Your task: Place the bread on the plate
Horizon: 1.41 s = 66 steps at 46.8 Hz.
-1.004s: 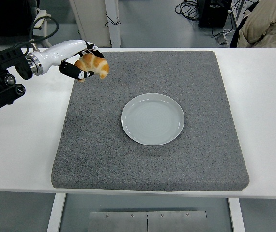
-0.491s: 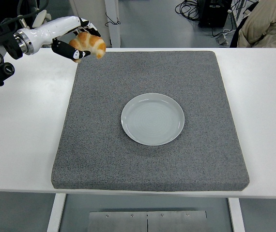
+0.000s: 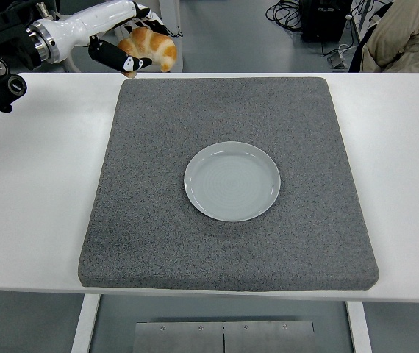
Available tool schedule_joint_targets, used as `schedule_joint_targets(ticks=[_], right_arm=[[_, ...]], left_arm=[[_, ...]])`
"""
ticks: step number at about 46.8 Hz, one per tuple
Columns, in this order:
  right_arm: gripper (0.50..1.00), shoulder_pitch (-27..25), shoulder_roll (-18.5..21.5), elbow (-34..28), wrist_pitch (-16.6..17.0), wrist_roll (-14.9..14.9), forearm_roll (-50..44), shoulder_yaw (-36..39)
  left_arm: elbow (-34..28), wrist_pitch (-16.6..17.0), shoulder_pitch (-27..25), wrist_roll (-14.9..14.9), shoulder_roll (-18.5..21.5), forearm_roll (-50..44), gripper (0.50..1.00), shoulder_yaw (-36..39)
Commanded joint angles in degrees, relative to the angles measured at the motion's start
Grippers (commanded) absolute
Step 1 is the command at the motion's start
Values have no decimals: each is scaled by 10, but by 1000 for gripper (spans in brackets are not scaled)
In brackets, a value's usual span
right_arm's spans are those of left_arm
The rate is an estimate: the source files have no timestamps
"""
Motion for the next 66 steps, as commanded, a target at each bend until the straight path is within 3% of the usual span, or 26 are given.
schedule_joint_targets(ticks=[1,27,51,66], right_arm=[[1000,0,0,1,0,0,0,1],[1000,0,0,1,0,0,0,0],[1000,0,0,0,0,0,0,0],[1000,0,0,0,0,0,0,0]], left_arm=[[-19,0,-7,9,-10,1,525,-1],[-122,5,-10,55,-61,9,527,-9],[-115,8,26,55,-82,40,522,-3],[-95,26,69,55,-105,79,524,12]])
